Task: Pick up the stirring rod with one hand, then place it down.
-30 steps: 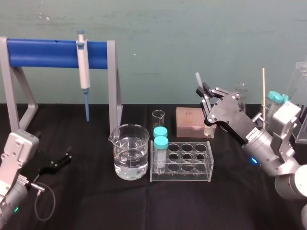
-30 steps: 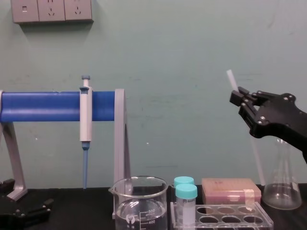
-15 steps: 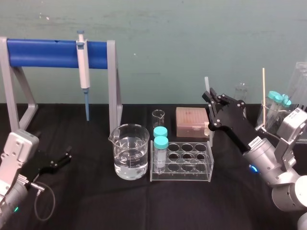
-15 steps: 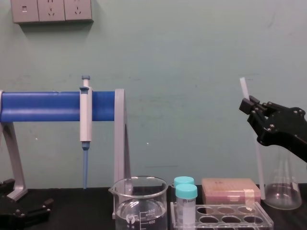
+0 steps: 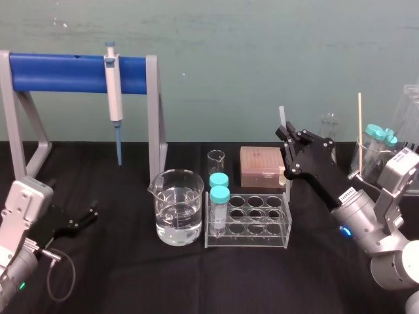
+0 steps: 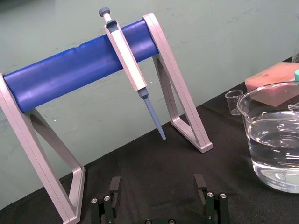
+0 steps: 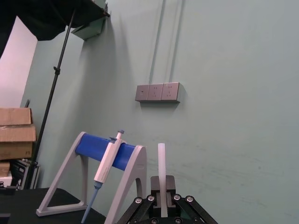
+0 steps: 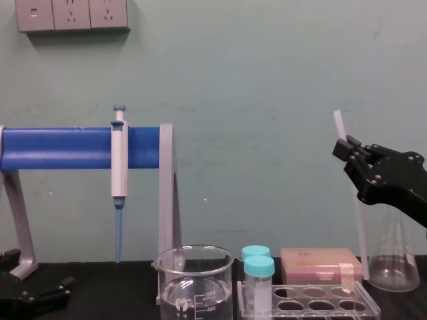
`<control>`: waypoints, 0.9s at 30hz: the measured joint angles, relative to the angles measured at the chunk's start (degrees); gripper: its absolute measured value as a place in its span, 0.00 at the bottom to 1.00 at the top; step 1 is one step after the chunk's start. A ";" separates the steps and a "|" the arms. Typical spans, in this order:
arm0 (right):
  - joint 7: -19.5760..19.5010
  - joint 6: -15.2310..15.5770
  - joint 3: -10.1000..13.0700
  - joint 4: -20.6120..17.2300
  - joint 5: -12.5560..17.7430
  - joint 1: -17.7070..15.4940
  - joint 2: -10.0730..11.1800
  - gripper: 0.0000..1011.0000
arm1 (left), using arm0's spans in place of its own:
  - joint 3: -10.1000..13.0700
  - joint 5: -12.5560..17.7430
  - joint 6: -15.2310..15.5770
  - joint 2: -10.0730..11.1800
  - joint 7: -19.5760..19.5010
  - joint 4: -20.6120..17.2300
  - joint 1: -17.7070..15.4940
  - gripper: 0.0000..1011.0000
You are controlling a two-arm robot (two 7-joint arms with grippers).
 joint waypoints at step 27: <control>0.08 0.11 -0.09 -0.04 0.18 0.06 0.07 0.06 | 0.00 0.00 0.00 0.00 0.00 0.00 0.00 0.99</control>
